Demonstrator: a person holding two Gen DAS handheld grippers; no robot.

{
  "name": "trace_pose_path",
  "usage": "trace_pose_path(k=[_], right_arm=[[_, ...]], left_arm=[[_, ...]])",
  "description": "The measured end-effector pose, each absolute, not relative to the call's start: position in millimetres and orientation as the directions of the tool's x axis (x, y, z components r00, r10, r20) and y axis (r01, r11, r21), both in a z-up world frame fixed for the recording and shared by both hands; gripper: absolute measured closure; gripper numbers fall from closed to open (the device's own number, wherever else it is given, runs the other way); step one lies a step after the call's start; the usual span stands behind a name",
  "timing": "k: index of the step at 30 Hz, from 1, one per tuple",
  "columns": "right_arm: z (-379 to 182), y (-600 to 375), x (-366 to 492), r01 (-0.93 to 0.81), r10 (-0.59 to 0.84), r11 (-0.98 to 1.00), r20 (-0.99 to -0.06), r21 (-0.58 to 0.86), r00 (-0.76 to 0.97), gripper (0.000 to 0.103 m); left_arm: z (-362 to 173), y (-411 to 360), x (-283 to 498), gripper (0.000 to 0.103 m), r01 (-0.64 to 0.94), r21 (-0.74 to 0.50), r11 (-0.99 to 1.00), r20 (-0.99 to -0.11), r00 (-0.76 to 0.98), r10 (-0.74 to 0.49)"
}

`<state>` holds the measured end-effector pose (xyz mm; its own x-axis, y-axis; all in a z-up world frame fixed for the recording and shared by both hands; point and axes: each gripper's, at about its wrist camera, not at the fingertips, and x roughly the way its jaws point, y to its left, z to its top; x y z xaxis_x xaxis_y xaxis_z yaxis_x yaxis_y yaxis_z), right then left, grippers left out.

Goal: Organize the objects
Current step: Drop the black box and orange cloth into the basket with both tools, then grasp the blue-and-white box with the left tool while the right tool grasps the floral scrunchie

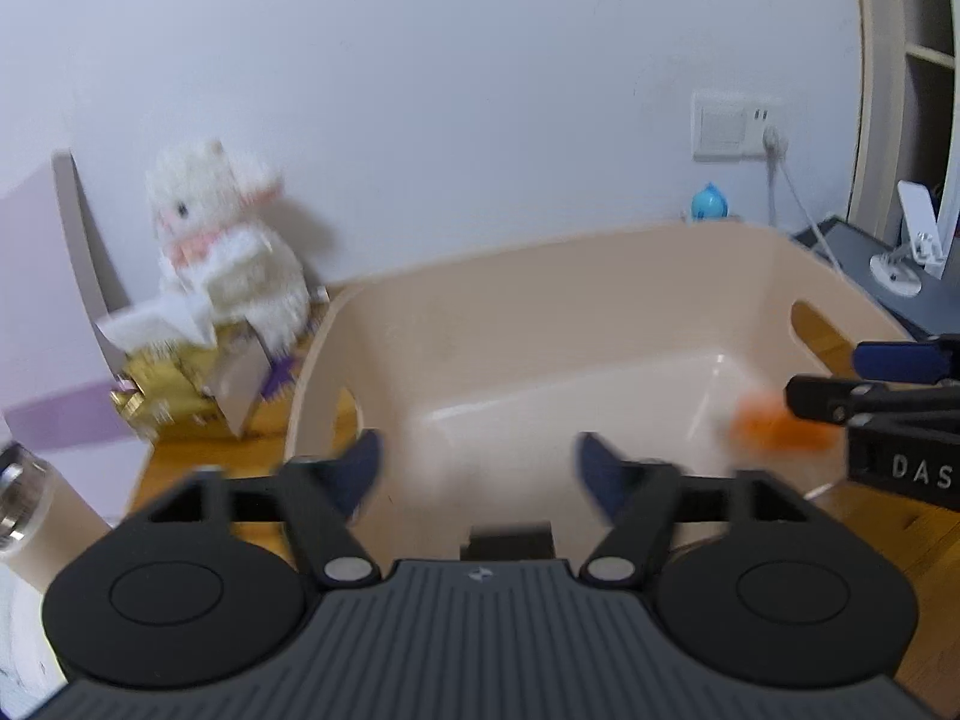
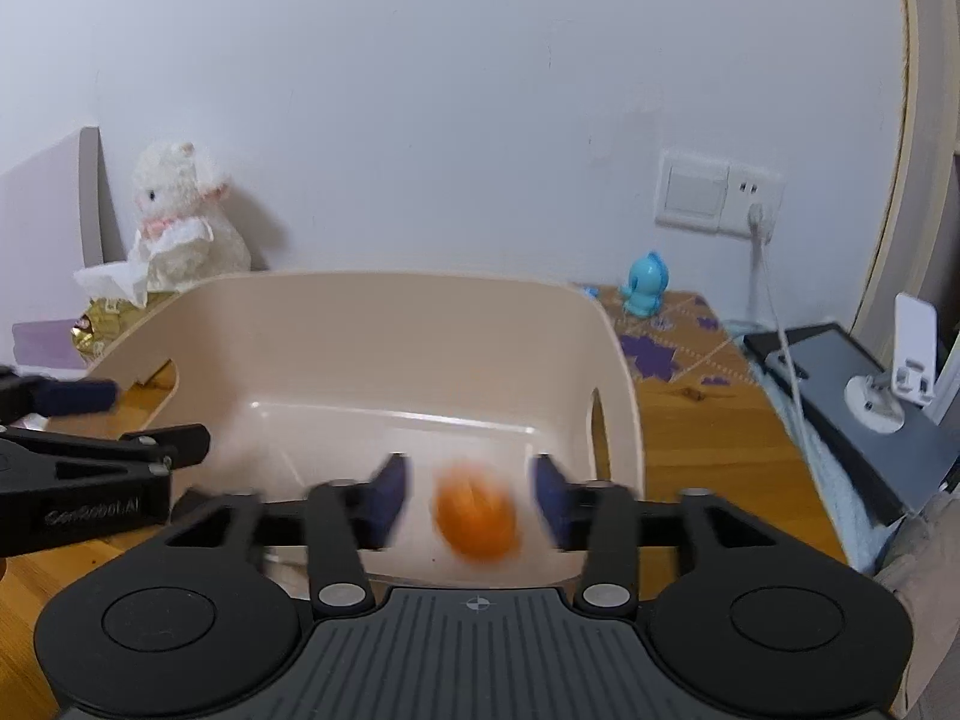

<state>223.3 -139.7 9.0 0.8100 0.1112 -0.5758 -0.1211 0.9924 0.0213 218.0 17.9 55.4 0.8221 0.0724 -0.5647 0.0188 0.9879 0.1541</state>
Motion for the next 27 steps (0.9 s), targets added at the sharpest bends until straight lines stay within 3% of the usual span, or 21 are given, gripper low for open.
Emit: trace_pose_path(k=[4, 6, 9, 15, 27], right_arm=[[23.3, -138.9, 204.4, -0.117, 0.113, 0.993, -0.541, 0.026, 0.834, 0.023], [28.5, -142.3, 193.9, -0.112, 0.113, 0.993, -0.529, 0.033, 0.841, 0.008], [33.7, -146.8, 176.1, -0.111, 0.11, 0.993, -0.515, 0.029, 0.85, 0.002], [33.4, -149.9, 140.4, -0.114, 0.082, 0.993, -0.519, -0.03, 0.851, 0.0], [-13.4, -133.1, 104.4, -0.146, 0.094, 0.989, -0.637, -0.03, 0.765, 0.0]], left_arm=[[69.7, 15.3, 197.1, 0.014, 0.027, 0.161, 0.987, -0.539, 0.84, 0.065], [73.8, 15.8, 184.8, 0.014, 0.027, 0.164, 0.986, -0.528, 0.847, 0.065], [76.4, 19.1, 166.4, 0.013, 0.029, 0.165, 0.986, -0.524, 0.849, 0.063], [69.6, 29.7, 131.1, 0.009, 0.027, 0.148, 0.989, -0.54, 0.84, 0.058], [24.9, 40.4, 96.5, 0.008, 0.015, 0.168, 0.986, -0.603, 0.793, 0.091]])
